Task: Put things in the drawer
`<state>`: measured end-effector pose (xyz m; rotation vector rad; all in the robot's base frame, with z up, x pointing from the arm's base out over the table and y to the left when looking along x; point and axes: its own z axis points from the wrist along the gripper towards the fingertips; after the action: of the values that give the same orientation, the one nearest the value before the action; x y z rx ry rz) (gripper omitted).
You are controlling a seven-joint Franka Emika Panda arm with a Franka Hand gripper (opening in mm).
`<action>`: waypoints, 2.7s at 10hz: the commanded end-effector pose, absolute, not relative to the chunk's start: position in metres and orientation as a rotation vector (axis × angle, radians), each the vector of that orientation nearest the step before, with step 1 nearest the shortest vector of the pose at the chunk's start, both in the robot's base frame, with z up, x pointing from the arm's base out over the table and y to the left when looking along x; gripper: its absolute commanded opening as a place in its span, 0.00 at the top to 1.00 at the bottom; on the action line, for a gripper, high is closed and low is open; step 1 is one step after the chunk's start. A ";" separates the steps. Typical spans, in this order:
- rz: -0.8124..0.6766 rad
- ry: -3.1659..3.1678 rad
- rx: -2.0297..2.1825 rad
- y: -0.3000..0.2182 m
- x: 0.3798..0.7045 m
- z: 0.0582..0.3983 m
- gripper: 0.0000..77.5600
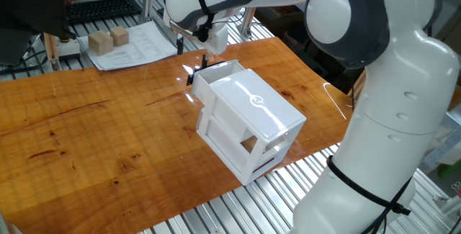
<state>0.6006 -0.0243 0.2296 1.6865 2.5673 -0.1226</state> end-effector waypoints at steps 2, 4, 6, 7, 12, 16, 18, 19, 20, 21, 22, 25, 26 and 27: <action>-0.136 2.567 1.673 -0.027 0.592 0.227 0.00; -0.147 2.567 1.674 -0.028 0.587 0.227 0.00; -0.154 2.570 1.682 -0.029 0.582 0.229 0.00; -0.156 2.571 1.685 -0.029 0.579 0.229 0.00; -0.166 2.573 1.679 -0.030 0.561 0.221 0.00; -0.173 2.587 1.671 -0.030 0.538 0.217 0.00; -0.178 2.592 1.670 -0.031 0.532 0.216 0.00; -0.186 2.602 1.663 -0.032 0.528 0.216 0.00; -0.190 2.607 1.659 -0.032 0.527 0.216 0.00; -0.198 2.611 1.657 -0.033 0.523 0.215 0.00; -0.199 2.617 1.653 -0.033 0.520 0.215 0.00; -0.205 2.623 1.644 -0.034 0.515 0.213 0.00; -0.182 2.634 1.655 -0.035 0.514 0.216 0.00; -0.189 2.648 1.643 -0.036 0.513 0.219 0.00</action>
<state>0.5297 -0.0303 0.2298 1.6344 2.5999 -0.1584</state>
